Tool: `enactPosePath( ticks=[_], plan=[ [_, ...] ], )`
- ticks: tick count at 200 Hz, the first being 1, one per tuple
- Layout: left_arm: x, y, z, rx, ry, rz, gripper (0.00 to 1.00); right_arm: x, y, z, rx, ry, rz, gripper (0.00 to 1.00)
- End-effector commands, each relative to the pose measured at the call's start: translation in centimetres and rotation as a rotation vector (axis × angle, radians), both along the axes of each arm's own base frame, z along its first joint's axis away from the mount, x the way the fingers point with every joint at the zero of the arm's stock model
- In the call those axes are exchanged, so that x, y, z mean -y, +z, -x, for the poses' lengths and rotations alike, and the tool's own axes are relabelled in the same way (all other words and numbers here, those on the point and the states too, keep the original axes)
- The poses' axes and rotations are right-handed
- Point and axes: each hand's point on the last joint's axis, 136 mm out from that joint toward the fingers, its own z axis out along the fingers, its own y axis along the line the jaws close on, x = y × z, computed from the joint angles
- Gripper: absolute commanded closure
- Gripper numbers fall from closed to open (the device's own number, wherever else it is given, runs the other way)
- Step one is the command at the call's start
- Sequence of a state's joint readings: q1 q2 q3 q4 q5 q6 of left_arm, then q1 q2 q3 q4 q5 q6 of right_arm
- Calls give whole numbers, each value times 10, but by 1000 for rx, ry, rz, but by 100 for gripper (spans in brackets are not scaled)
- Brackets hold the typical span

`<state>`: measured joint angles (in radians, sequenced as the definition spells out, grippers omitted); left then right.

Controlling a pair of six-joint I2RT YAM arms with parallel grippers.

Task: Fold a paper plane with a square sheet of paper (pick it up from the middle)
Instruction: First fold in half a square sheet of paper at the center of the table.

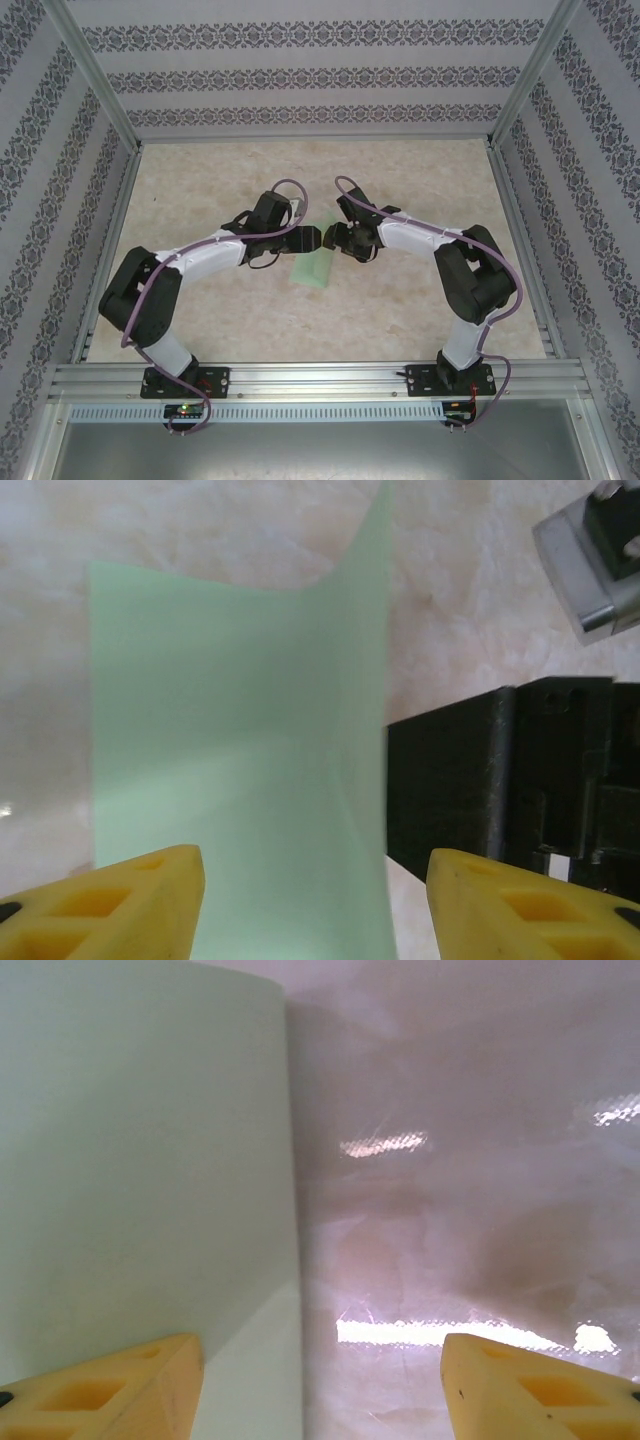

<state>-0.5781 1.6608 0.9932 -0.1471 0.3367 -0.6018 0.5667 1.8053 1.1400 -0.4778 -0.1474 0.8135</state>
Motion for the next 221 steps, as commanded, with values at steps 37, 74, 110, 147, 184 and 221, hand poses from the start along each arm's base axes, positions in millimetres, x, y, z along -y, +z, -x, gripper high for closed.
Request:
enactPosePath(
  ticks=[37, 74, 110, 147, 184, 221],
  plan=[
    [27, -3, 1, -43, -70, 124, 61, -4, 6, -3, 19, 0, -36, 36],
    [33, 9, -2, -18, -87, 159, 83, -1, 8, -2, 24, 0, -30, 36],
    [41, 19, -1, -26, -91, 231, 93, 8, 19, -4, 50, -36, -61, 35],
    [51, 25, -3, -56, -83, 320, 100, 24, 44, -6, 120, -87, -186, 34],
    [38, 4, -9, -80, -17, 205, 97, 20, 57, -7, 155, -83, -252, 32],
    [23, -19, -6, -92, 37, 133, 97, -4, 48, -10, 116, -23, -226, 32]
  ],
)
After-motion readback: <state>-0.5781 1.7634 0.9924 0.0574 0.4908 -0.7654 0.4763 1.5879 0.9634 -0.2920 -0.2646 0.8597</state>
